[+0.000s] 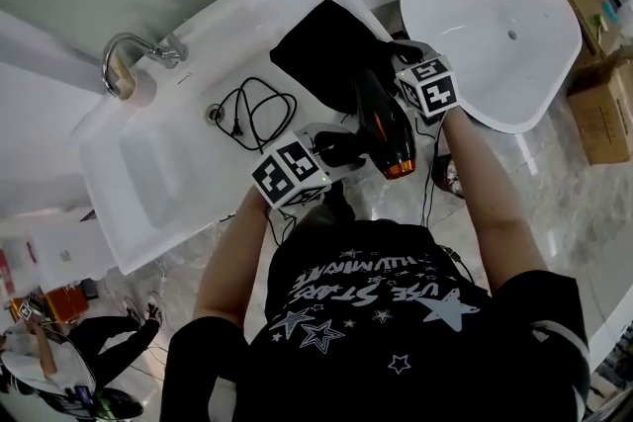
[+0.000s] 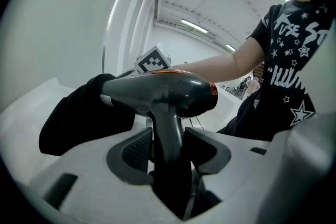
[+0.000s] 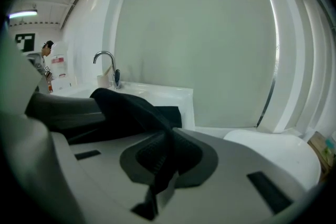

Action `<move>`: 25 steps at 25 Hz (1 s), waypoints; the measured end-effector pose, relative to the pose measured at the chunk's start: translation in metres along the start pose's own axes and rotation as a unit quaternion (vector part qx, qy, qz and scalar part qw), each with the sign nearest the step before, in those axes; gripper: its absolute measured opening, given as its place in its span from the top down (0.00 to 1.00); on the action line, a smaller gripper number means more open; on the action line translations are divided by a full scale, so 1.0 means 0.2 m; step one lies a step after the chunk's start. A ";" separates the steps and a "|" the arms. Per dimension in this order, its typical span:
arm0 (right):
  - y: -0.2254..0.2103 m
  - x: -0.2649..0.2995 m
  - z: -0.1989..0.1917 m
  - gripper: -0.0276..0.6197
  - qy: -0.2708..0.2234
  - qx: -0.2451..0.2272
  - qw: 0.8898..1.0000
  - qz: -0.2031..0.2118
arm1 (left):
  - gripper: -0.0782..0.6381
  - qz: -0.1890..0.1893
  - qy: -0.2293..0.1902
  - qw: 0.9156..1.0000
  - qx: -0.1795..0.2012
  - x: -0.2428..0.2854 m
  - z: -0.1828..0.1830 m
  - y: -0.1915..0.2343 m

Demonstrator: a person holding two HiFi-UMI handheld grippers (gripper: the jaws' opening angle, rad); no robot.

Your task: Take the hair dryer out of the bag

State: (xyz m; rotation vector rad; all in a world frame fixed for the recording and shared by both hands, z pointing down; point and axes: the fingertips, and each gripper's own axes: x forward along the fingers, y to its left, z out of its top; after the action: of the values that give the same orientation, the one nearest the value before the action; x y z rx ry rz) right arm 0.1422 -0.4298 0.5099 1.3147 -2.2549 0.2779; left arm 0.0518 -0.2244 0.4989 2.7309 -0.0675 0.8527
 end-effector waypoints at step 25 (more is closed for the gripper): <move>0.11 -0.46 -0.19 0.76 -0.027 0.029 0.999 -0.024 | 0.61 0.082 -0.102 0.991 -0.037 -0.15 0.04 -0.44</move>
State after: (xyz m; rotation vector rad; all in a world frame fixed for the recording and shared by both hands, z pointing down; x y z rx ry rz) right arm 0.1729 -0.3346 0.4954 1.4209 -2.2722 0.2947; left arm 0.0426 -0.1438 0.4544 2.7610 -0.3624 0.5941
